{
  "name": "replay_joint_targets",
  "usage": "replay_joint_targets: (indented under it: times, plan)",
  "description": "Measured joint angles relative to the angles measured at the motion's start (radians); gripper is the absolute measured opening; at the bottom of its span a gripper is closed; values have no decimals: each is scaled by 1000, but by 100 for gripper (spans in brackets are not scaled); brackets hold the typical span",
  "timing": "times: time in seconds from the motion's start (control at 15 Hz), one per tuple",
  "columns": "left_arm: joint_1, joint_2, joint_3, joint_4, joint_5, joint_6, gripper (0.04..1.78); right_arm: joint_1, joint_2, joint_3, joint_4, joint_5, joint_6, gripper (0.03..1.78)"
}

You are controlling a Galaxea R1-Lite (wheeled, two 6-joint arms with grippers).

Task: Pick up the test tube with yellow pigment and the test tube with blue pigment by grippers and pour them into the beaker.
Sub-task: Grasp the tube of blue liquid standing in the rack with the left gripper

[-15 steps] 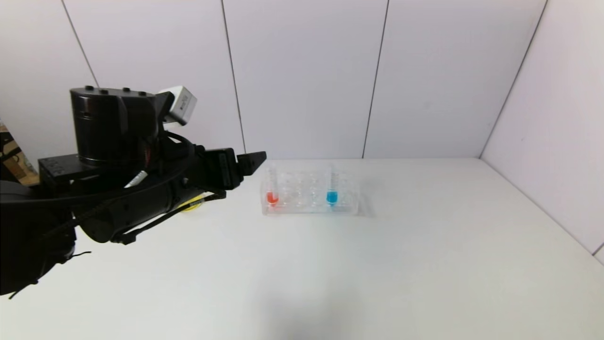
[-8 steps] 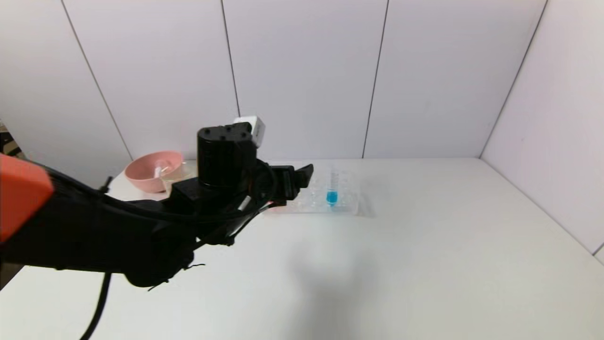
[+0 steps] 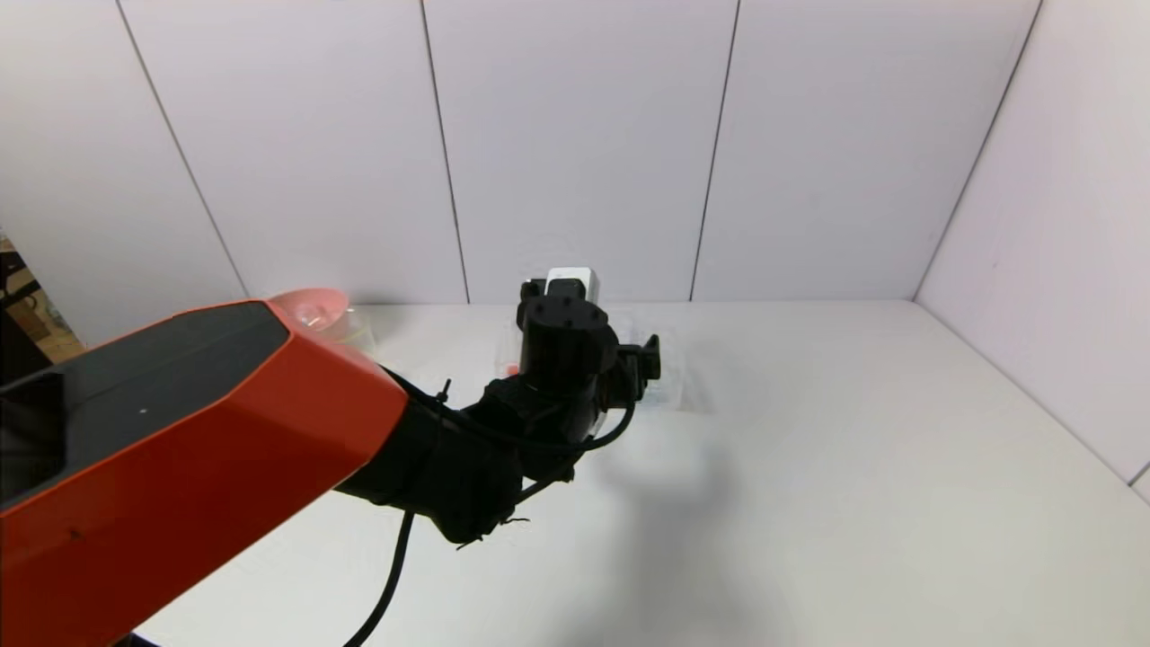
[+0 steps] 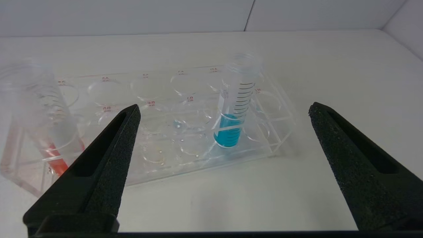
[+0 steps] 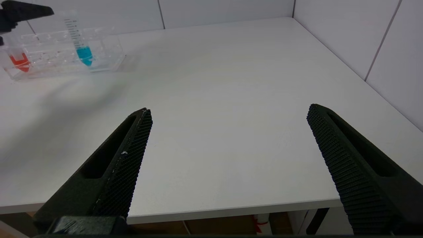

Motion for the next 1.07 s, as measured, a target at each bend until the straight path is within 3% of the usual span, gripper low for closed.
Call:
replay_joint_targets:
  times: [1.07]
  plan:
    - [30,267,-311,28,19,74,174,0,0,0,0,0,0,171]
